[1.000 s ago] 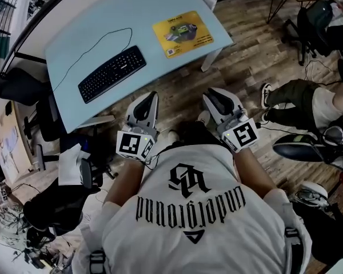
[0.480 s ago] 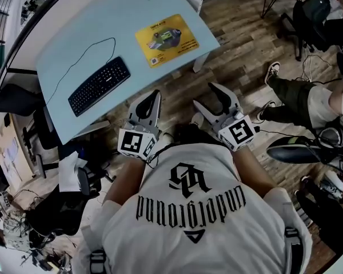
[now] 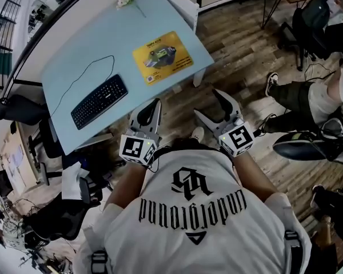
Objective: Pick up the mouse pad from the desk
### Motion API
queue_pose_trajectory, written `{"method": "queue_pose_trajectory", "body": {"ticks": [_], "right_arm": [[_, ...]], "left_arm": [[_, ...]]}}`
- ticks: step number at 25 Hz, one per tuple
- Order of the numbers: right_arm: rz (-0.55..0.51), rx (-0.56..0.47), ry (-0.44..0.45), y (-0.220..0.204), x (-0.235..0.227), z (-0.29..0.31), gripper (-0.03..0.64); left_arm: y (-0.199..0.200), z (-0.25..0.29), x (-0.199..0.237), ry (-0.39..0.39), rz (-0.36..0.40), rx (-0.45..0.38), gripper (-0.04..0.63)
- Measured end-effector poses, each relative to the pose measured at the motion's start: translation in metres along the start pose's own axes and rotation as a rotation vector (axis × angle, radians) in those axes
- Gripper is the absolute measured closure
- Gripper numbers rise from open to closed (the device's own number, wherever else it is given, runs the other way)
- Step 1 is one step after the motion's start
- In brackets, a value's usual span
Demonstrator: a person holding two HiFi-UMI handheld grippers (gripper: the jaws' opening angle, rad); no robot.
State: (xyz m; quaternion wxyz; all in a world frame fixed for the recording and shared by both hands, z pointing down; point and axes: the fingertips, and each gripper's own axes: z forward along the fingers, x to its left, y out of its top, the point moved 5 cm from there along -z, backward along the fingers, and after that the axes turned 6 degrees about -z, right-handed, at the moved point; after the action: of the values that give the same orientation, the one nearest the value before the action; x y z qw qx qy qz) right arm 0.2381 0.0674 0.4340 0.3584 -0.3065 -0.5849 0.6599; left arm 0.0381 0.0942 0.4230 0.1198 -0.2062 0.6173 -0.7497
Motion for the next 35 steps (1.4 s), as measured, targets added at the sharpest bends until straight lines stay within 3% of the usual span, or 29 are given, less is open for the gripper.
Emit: {"method": "queue_pose_trajectory", "body": {"ticks": [23,35], "right_arm": [[0.036,0.003,-0.063,0.005,-0.026,-0.009,0.285],[0.008,-0.006,-0.055,0.021,-0.027,0.043,0.285]], "left_arm": [[0.011,0.034,0.007,-0.04,-0.012,-0.018,0.588],[0.022,0.033,0.062,-0.021,-0.03,-0.046,0.588]]}}
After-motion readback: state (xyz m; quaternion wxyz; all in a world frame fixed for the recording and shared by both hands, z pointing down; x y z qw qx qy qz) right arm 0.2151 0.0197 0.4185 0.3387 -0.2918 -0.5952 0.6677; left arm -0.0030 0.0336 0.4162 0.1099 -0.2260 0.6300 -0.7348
